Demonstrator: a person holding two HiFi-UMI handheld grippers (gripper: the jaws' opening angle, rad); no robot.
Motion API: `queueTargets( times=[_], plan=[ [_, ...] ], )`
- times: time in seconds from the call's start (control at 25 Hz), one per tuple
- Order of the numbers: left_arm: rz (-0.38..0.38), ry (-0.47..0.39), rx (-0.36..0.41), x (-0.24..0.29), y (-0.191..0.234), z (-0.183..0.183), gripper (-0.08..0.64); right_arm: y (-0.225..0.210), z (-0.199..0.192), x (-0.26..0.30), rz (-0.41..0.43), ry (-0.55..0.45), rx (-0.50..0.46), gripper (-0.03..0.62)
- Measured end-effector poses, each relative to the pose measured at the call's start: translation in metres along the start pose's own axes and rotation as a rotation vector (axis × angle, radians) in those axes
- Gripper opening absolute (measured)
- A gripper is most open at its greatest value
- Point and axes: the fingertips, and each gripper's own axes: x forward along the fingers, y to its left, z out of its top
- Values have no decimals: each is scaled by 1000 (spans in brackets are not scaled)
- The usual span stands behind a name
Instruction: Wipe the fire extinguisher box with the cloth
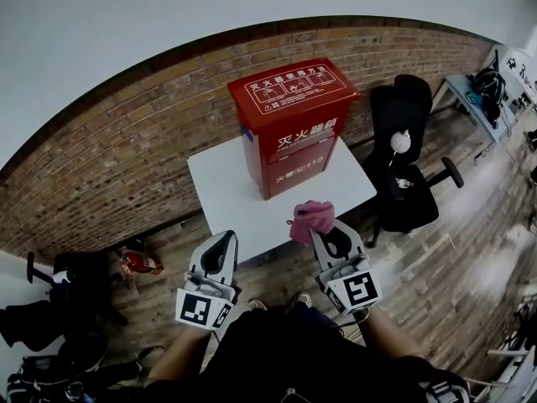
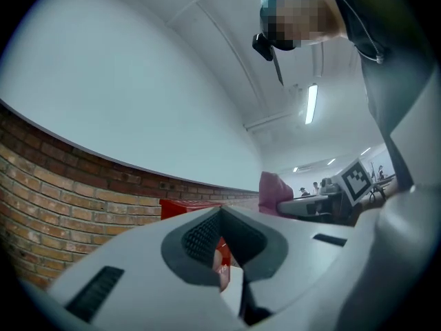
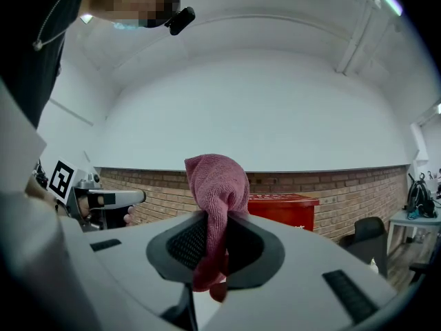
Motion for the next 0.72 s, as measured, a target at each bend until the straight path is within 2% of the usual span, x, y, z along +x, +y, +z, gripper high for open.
queueTargets(
  times=[0.24,0.72],
  plan=[
    [-33,11,31,11,-30,-5,48,-19,-6,-12,-4,-7,36,69],
    [-69,21,15,23,-46,-14,48,-30,-12,-21,-27,1,31,69]
  ],
)
